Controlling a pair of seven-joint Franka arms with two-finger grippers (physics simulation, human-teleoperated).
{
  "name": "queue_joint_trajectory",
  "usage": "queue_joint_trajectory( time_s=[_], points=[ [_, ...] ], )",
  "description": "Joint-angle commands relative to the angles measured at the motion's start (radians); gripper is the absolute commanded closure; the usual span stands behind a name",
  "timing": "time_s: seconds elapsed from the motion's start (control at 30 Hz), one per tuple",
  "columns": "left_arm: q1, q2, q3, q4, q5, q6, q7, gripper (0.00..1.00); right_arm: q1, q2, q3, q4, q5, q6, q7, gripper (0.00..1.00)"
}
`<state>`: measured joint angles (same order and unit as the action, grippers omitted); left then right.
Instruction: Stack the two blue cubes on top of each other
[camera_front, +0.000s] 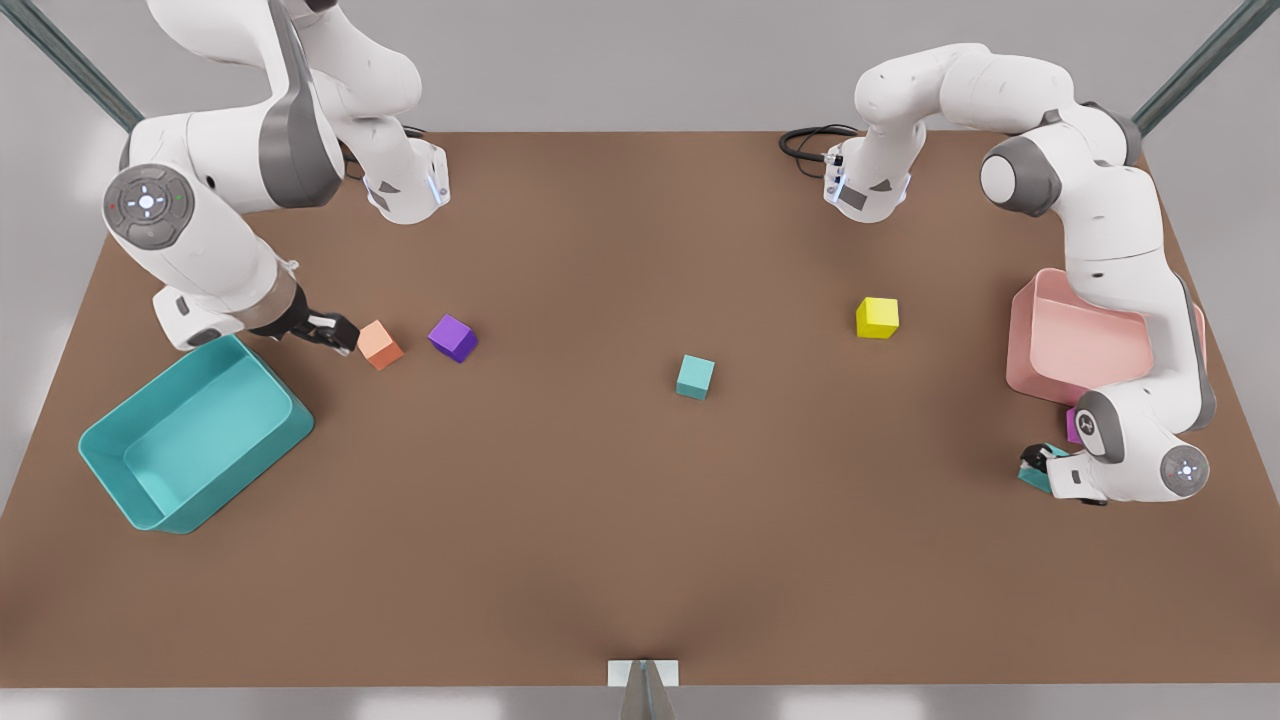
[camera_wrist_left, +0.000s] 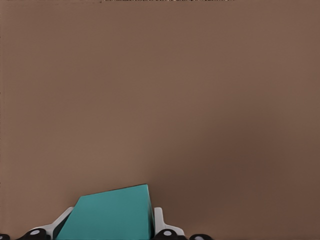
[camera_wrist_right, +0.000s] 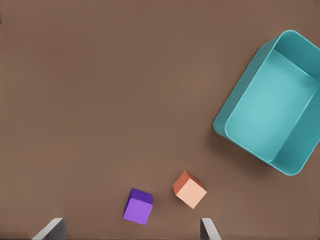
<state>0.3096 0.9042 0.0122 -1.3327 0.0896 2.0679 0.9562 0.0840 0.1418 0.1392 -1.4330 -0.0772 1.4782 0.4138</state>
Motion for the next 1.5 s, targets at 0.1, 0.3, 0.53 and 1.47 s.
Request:
queue_joint_trajectory(
  time_s=[0.1,0.3,0.53,1.47],
  points=[
    [-0.090,-0.099,-0.005,-0.002,-0.007,-0.146,-0.295,0.43,0.000,0.001,0.000,0.000,0.002,-0.010,-0.205,0.00],
    [-0.524,-0.225,-0.098,0.017,-0.143,-0.342,-1.232,0.43,-0.001,0.001,0.000,0.002,0.002,-0.010,-0.205,0.00],
    [-0.891,-0.136,-0.176,0.087,-0.229,-0.301,-1.774,0.42,-0.001,0.002,-0.001,0.000,0.002,-0.010,-0.205,0.00],
    [-0.862,-0.306,-0.173,-0.310,-0.145,-0.015,-1.794,0.41,-0.001,0.010,-0.003,-0.020,0.031,-0.012,-0.187,0.00]
  ],
)
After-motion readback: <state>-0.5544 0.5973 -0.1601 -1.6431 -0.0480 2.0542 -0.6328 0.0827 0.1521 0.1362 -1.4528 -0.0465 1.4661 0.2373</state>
